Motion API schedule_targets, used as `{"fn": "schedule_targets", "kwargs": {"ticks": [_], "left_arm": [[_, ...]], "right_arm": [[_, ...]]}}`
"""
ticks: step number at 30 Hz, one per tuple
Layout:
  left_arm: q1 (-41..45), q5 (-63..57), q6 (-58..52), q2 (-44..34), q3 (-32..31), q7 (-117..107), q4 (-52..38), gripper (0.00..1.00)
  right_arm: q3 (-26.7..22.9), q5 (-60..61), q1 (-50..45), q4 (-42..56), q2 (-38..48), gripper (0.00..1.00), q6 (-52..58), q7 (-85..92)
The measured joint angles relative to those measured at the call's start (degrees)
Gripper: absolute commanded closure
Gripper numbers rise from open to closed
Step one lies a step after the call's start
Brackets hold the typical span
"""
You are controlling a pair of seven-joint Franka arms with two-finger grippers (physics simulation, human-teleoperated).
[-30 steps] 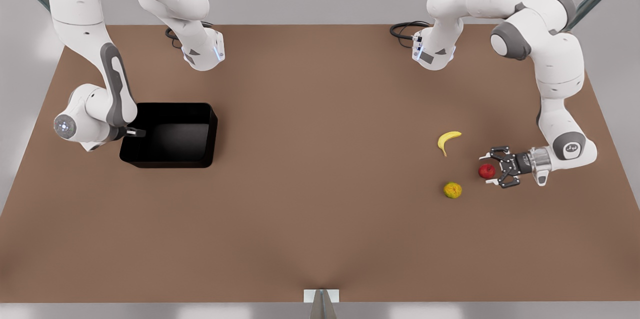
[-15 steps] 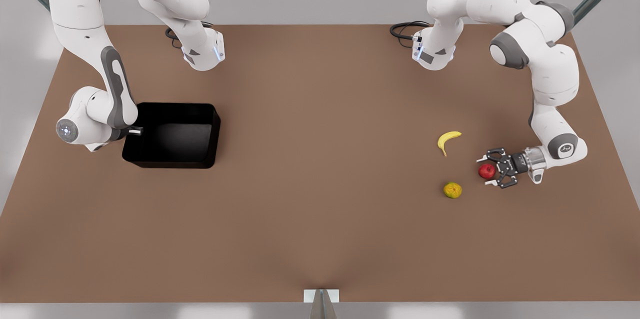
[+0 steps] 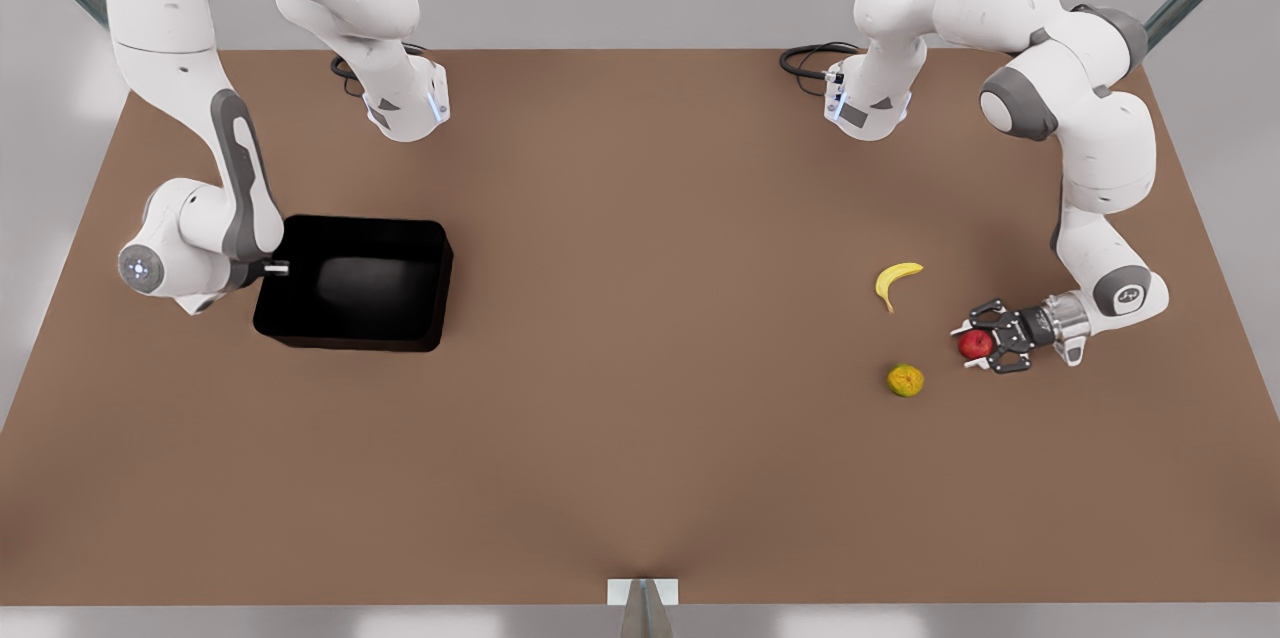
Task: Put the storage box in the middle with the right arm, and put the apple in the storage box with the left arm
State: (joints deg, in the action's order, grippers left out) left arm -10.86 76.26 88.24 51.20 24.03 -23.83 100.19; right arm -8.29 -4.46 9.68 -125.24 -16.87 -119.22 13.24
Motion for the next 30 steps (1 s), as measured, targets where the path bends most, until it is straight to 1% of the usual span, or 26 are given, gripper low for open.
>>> {"fn": "schedule_targets", "kwargs": {"ticks": [1,2,3,4,5,8,10,13,15,16,18,19,20,22,23,24,26,27,28,29,30], "left_arm": [[0.0,0.1,0.0,0.0,0.0,0.0,0.0,0.35],[0.0,0.1,0.0,0.0,0.0,-0.1,0.0,0.45],[0.0,0.1,0.0,0.0,0.0,-0.2,0.0,0.59],[0.0,-0.1,-0.1,0.0,0.0,-0.2,0.0,0.78],[0.0,-0.4,-0.1,-0.1,0.1,-0.6,-0.1,0.79],[0.0,-1.4,-0.9,-1.4,0.2,-2.4,-0.9,0.79],[0.1,-1.3,-1.0,-4.1,0.3,-6.9,-1.3,0.79],[1.7,-2.5,-0.5,-10.4,-0.7,-14.6,-2.9,0.79],[4.5,-0.9,0.3,-15.3,-1.8,-18.9,-3.4,0.79],[5.6,0.5,0.7,-17.5,-2.6,-20.7,-3.3,0.79],[8.3,5.3,1.6,-20.4,-3.9,-24.4,-3.2,0.79],[11.3,8.1,4.5,-21.5,-4.0,-26.8,-2.7,0.79],[15.2,9.9,8.2,-22.8,-5.3,-33.0,-3.1,0.79],[18.7,9.4,11.2,-23.9,-9.2,-40.5,-5.5,0.79],[18.8,7.2,13.7,-23.8,-14.0,-46.7,-8.2,0.79],[18.8,4.5,15.9,-23.9,-17.5,-50.6,-8.6,0.79],[20.1,-1.5,21.5,-24.0,-23.1,-57.2,-9.1,0.79],[20.5,-4.7,25.5,-23.8,-26.4,-60.5,-9.1,0.79],[23.9,-8.0,27.8,-23.3,-26.8,-63.7,-9.4,0.79],[26.2,-11.3,30.6,-23.0,-26.9,-66.0,-9.5,0.79],[28.4,-14.3,32.8,-22.4,-27.0,-67.4,-9.5,0.79]], "right_arm": [[0.7,0.3,-0.5,0.7,0.0,0.79,0.0,0.0],[1.6,2.2,-0.6,1.2,0.0,0.79,0.0,0.0],[2.1,2.8,-2.0,1.8,0.0,0.79,0.0,0.0],[3.3,2.9,-2.6,2.6,0.0,0.79,0.1,-0.2],[5.5,2.9,-2.8,4.6,0.0,0.79,1.5,-0.6],[6.2,3.0,-8.5,8.5,-0.8,0.79,1.7,-0.8],[7.0,7.4,-12.0,11.5,-2.5,0.79,1.7,-0.8],[7.8,11.5,-18.0,18.9,-7.4,0.79,1.5,-1.0],[8.7,16.1,-21.0,23.9,-11.5,0.79,0.9,-1.5],[9.1,16.5,-23.1,26.6,-13.5,0.79,0.8,-4.5],[13.8,16.6,-23.6,31.7,-17.7,0.79,-0.1,-12.8],[15.8,16.6,-23.6,32.4,-19.0,0.79,-1.8,-15.3],[17.0,16.6,-23.8,32.9,-20.3,0.79,-4.0,-16.6],[17.4,16.7,-26.4,33.0,-21.9,0.79,-7.4,-16.8],[18.2,16.6,-27.1,32.9,-23.2,0.79,-10.0,-16.9],[18.4,16.7,-28.2,33.3,-24.7,0.79,-11.2,-16.7],[18.4,16.6,-30.0,35.3,-26.5,0.79,-11.3,-16.9],[18.4,16.5,-30.5,36.1,-27.3,0.61,-11.3,-16.9],[18.4,16.5,-30.6,36.8,-28.0,0.49,-11.3,-16.8],[18.4,16.5,-30.6,36.8,-28.2,0.32,-11.4,-16.7],[18.4,16.5,-30.6,36.7,-28.3,0.02,-12.3,-16.8]]}}
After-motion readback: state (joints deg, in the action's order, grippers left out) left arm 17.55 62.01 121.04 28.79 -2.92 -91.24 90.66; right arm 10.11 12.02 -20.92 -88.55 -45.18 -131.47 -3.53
